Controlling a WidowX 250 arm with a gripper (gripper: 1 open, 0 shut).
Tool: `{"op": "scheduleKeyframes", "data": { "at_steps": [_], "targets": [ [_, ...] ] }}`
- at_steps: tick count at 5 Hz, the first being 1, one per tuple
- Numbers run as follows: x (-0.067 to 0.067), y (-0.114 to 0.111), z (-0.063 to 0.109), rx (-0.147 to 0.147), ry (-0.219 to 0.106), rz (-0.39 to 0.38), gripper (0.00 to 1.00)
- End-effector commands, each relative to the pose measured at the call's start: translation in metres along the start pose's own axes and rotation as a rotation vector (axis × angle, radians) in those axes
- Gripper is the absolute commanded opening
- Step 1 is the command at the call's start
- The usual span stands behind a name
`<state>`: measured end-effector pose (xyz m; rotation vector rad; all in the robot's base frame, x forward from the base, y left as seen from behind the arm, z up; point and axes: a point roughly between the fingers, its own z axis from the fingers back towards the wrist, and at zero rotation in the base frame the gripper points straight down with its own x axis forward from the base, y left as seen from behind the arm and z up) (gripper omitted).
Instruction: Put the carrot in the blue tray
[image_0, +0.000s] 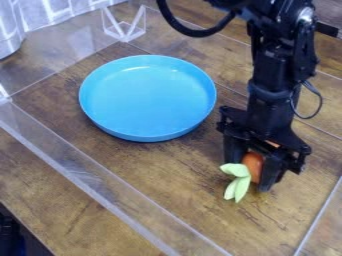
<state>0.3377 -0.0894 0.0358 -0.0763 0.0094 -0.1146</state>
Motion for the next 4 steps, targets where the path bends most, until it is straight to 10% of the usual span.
{"op": "scheduleKeyframes", "data": {
  "at_steps": [1, 3, 4],
  "targets": [
    [0.012, 0.0, 0.054, -0.009, -0.137, -0.003, 0.0],
    [0.001, 0.023, 0.13, 0.024, -0.281, 0.05, 0.0],
    [-0.02, 0.031, 0.124, 0.026, -0.287, 0.058, 0.0]
  ]
}}
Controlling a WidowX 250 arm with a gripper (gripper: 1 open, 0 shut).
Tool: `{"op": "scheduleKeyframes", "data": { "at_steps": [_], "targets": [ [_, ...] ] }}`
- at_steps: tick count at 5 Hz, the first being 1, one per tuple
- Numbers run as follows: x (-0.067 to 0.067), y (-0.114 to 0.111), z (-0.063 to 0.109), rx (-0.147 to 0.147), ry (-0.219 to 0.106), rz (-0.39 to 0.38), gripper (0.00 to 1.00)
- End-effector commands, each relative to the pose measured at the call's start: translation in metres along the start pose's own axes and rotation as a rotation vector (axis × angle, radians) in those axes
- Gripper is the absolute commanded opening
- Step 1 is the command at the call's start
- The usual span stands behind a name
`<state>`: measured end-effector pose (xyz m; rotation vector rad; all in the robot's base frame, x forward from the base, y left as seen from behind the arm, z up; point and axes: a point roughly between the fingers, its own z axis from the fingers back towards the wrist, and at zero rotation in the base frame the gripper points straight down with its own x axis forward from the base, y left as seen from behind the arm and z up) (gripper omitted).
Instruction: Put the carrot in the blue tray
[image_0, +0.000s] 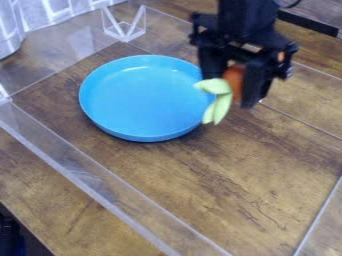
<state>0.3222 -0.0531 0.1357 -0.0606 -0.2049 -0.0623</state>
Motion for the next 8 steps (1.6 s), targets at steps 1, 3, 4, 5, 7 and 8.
{"op": "scheduleKeyframes", "data": {
  "at_steps": [1, 3, 4, 5, 7, 8],
  "targets": [
    [-0.016, 0.009, 0.021, -0.004, -0.055, 0.017, 0.0],
    [-0.033, 0.015, 0.019, 0.004, -0.032, 0.014, 0.0],
    [-0.035, 0.015, 0.018, 0.008, -0.025, 0.0, 0.0],
    [-0.036, 0.016, 0.019, 0.011, -0.019, -0.011, 0.0],
    [-0.039, 0.018, 0.018, 0.014, -0.007, -0.033, 0.0],
    [-0.041, 0.019, 0.018, 0.017, -0.001, -0.042, 0.0]
  ]
}}
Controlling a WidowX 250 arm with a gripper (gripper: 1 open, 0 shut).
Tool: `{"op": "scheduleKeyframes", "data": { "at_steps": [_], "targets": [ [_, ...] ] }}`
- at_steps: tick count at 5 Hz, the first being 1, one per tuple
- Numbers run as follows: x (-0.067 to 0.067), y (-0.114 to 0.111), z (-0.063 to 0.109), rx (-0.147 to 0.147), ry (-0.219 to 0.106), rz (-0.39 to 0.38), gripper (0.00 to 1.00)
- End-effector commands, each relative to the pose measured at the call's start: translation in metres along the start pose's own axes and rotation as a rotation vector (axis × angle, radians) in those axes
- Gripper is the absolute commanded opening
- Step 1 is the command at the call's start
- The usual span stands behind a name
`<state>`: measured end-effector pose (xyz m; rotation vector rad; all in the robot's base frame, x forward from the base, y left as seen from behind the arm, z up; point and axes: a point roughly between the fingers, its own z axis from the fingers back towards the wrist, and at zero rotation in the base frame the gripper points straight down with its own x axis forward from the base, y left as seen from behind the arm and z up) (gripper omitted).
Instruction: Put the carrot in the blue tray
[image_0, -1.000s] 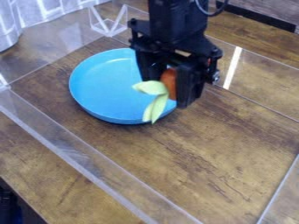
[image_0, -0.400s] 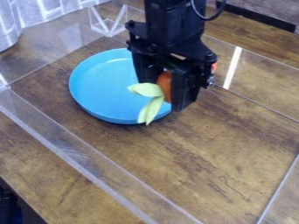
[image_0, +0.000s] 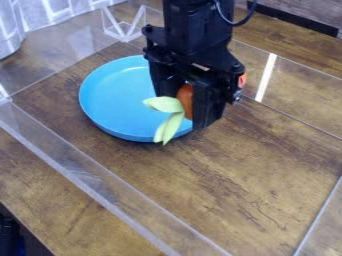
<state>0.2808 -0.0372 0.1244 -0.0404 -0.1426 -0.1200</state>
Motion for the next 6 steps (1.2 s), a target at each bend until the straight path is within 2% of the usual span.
{"op": "scheduleKeyframes", "data": {
  "at_steps": [1, 6],
  "targets": [
    [0.0, 0.007, 0.0192, 0.009, -0.06, 0.007, 0.0],
    [-0.0034, 0.0105, 0.016, 0.023, -0.036, -0.03, 0.0]
  ]
}}
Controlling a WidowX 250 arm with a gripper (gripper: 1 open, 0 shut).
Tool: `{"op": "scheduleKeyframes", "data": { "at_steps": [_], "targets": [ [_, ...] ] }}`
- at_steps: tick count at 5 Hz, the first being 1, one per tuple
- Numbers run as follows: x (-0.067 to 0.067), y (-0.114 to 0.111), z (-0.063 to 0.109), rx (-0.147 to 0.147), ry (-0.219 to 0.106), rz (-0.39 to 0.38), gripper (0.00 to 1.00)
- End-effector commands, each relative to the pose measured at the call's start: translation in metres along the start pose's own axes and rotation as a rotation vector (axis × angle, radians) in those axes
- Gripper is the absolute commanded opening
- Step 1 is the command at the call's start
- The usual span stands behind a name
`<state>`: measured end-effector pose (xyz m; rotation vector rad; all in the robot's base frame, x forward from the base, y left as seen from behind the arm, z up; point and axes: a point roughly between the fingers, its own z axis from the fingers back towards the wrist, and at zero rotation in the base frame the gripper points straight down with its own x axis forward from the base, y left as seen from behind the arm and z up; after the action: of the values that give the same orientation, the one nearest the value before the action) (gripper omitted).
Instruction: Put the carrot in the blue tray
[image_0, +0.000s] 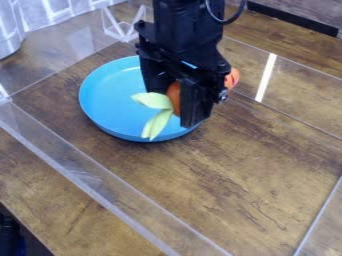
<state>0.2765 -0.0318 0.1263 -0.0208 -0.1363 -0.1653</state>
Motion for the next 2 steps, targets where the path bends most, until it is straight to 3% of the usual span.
{"op": "scheduleKeyframes", "data": {
  "at_steps": [1, 2],
  "targets": [
    [0.0024, 0.008, 0.0144, 0.007, -0.045, 0.014, 0.0],
    [0.0038, 0.01, 0.0157, 0.006, -0.045, 0.009, 0.0]
  ]
}}
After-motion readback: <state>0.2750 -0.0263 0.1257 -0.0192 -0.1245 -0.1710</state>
